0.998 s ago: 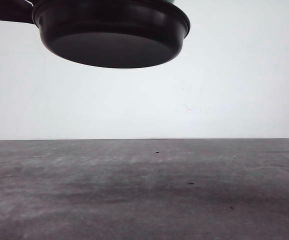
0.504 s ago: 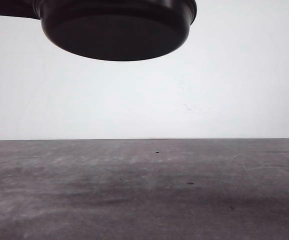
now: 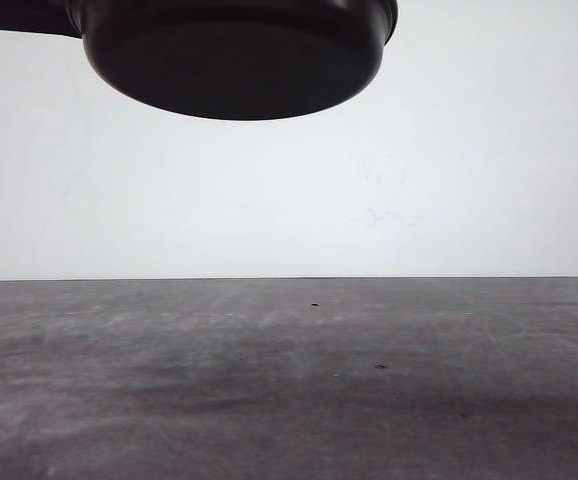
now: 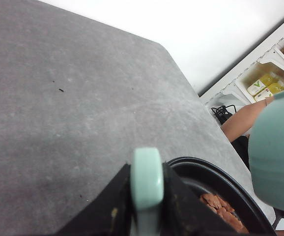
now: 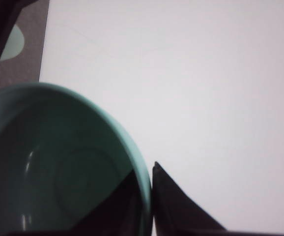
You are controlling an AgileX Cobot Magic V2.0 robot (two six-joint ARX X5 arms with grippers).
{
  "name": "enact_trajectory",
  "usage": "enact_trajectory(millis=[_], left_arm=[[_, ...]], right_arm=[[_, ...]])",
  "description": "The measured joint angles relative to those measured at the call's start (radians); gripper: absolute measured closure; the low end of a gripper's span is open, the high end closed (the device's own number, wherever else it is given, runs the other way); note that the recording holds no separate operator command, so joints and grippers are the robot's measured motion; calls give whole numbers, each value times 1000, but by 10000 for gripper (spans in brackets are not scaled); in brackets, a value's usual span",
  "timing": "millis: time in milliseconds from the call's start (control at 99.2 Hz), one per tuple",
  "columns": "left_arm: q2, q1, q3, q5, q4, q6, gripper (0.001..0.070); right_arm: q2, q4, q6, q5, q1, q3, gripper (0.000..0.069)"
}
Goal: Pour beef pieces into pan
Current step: 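Tilt the bowl with the right gripper to pour beef into the pan, then lower the empty bowl back onto the table with the right gripper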
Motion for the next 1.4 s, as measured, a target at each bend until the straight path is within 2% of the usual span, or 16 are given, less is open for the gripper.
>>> enact_trajectory(millis=[81,171,272,353,444,565,645,726,877,1069,1210,1402], left_arm=[[0,0,0,0,0,0,657],[0,0,0,0,0,0,657],[0,0,0,0,1,0,657],[0,0,0,0,3,0,657],[0,0,0,0,4,0,657],[0,0,0,0,4,0,657],[0,0,0,0,4,0,657],[0,0,0,0,4,1,657],[0,0,0,0,4,4,657],[0,0,0,0,7,9,657],[0,0,0,0,10,17,657],[0,0,0,-1,39,23,657]], right_arm=[[0,29,60,39,-2,0,670],[0,32,196,108,-19,4,670],[0,-81,413,174,-66,30,670],[0,-237,644,167,-130,71,670],[0,-427,916,77,-213,126,670],[-5,-623,1280,-126,-362,163,670],[-5,-684,1460,-245,-470,163,670],[-5,-717,1592,-362,-590,163,670],[-5,-735,1740,-590,-806,156,670],[23,-758,1801,-791,-1002,104,670],[44,-745,1819,-846,-1086,2,670],[49,-623,1867,-874,-1143,-187,670]])
